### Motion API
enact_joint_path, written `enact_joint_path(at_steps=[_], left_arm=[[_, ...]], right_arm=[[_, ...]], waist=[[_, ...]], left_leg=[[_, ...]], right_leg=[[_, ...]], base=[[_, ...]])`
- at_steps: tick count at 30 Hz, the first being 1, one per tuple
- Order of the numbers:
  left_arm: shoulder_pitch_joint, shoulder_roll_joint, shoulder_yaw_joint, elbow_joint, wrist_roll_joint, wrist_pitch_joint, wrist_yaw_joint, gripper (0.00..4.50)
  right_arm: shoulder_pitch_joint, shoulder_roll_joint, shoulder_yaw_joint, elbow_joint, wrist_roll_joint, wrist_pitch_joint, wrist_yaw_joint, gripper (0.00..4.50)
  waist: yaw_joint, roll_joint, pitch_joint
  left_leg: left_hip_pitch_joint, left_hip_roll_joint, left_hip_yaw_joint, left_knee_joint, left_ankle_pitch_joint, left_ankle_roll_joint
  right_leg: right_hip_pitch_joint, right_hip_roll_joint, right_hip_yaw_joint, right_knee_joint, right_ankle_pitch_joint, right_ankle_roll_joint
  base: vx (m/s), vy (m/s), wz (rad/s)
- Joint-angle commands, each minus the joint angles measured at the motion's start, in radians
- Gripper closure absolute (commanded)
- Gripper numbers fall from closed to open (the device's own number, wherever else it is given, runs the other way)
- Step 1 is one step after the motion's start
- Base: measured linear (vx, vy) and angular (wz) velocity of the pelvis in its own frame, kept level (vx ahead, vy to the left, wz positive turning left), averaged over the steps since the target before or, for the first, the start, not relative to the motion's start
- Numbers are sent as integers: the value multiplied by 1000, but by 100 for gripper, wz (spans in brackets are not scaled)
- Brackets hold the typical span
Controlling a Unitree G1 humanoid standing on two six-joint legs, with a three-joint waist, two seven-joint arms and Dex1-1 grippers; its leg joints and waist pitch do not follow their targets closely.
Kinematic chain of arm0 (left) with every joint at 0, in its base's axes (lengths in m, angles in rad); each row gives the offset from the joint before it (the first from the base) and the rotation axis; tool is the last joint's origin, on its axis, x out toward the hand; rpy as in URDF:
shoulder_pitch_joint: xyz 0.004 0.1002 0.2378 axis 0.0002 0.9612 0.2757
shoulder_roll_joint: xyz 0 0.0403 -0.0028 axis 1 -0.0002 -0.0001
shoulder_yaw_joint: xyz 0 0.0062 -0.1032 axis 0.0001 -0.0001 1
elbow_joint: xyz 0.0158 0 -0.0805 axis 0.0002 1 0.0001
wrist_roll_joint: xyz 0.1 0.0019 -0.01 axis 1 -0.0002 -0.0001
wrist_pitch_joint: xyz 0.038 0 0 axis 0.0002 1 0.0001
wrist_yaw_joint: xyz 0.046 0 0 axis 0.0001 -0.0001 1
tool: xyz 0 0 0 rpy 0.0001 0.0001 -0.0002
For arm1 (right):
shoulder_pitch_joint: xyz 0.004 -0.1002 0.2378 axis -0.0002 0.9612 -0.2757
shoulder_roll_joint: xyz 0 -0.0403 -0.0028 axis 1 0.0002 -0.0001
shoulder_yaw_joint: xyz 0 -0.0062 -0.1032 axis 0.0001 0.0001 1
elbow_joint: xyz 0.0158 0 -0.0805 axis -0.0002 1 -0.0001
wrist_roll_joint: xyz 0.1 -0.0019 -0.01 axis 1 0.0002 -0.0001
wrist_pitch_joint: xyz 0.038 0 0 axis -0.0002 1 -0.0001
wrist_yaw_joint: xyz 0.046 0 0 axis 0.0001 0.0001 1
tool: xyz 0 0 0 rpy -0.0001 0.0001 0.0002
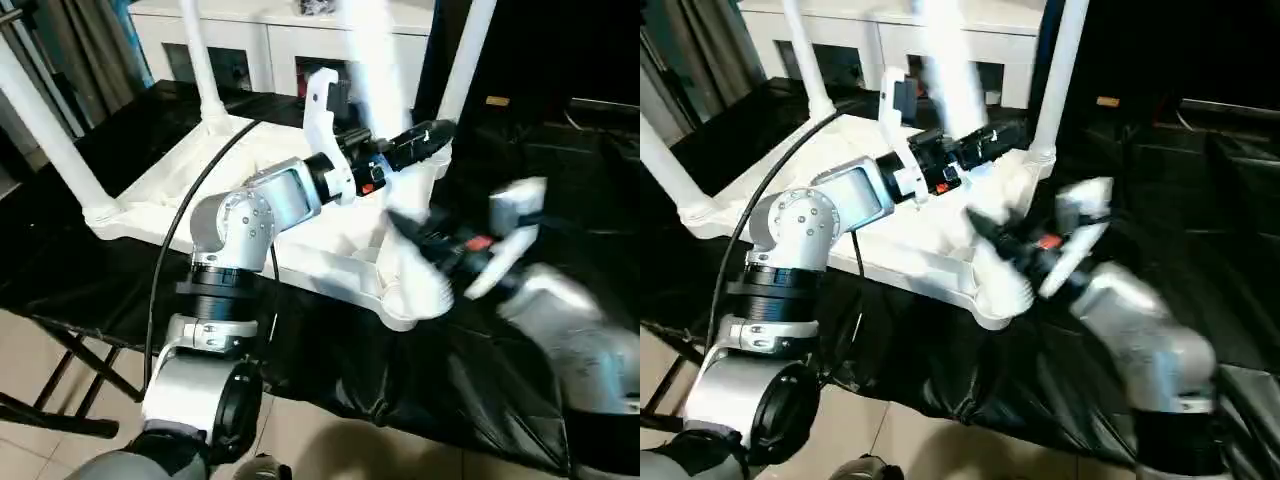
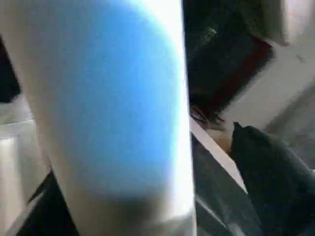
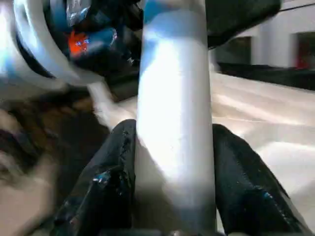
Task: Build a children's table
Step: Pick table leg
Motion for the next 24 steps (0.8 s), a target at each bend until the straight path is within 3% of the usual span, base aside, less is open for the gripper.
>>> enact_joint_path(at_steps=[1,2,8,12,19,20,24], left_arm=[[-27,-16,22,20,13,-31,75,70],[-29,-41,40,39,32,-69,152,79],[-27,-89,91,69,63,-149,321,135],[-16,-109,94,56,69,-161,362,153],[5,-120,62,32,56,-176,375,211],[6,-118,57,31,57,-177,370,234],[10,-81,-3,22,72,-179,282,249]], right_arm=[[-20,9,61,-12,-96,-33,-68,270],[-32,27,106,-17,-158,-55,-115,270],[-48,95,154,-42,-235,-73,-202,270],[-57,126,175,-41,-272,-89,-247,270],[-74,155,194,-27,-323,-117,-267,270],[-75,159,189,-25,-318,-115,-268,214],[-83,210,107,-12,-206,-63,-254,194]], waist=[[-1,-26,-75],[-1,-25,-76],[-2,-25,-80],[-1,-24,-79],[-3,-26,-76],[-3,-25,-76],[-3,-25,-78]], left_leg=[[12,53,-36,-72,-108,30],[15,53,-36,-72,-117,28],[15,56,-38,-74,-105,46],[17,59,-38,-74,-99,45],[15,58,-38,-77,-118,34],[15,57,-38,-77,-117,35],[16,59,-38,-77,-118,47]], right_leg=[[58,-80,60,-93,-292,-105],[58,-80,60,-94,-304,-98],[58,-77,62,-85,-225,-109],[55,-78,64,-81,-203,-125],[56,-79,66,-83,-228,-111],[57,-79,66,-83,-224,-111],[56,-81,67,-82,-225,-114]], base=[[0,0,0],[0,0,0],[0,0,0],[0,0,0],[0,0,0],[0,0,0],[0,0,0]])
